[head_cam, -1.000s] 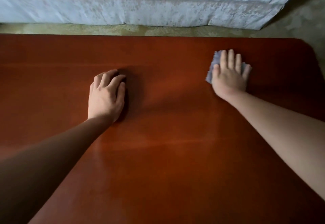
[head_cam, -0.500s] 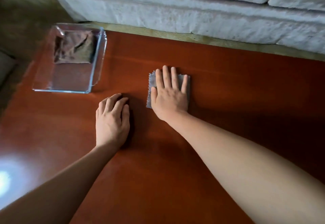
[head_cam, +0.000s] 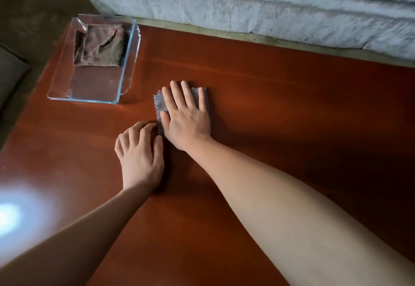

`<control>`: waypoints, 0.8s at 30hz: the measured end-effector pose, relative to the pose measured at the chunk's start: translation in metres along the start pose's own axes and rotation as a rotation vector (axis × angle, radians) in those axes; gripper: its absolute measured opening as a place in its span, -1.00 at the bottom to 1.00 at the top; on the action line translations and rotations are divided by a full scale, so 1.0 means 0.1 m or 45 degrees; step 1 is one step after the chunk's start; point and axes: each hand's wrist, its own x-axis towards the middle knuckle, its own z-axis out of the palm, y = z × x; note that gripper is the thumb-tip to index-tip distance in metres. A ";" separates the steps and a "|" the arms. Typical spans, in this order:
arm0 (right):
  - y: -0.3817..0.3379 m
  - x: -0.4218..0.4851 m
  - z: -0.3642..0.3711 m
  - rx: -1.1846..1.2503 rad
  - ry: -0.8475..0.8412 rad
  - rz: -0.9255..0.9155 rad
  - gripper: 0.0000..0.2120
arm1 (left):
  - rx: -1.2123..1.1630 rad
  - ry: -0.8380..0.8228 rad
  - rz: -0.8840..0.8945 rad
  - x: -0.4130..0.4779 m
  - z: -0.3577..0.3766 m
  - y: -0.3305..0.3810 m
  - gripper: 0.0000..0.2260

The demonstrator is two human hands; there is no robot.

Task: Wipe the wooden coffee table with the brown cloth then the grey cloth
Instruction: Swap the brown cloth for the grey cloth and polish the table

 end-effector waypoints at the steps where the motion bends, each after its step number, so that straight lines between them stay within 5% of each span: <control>1: 0.13 -0.08 -0.02 -0.005 0.005 -0.003 -0.39 | 0.026 0.009 -0.024 -0.01 0.07 0.13 -0.63; 5: 0.88 -0.52 -0.15 -0.034 0.008 0.055 -0.38 | -0.019 0.002 -0.103 -0.06 0.37 0.66 -0.64; 24: 4.45 -2.64 -0.75 -0.151 0.054 0.393 -0.41 | 0.042 -0.263 0.388 -0.92 1.68 3.38 -0.56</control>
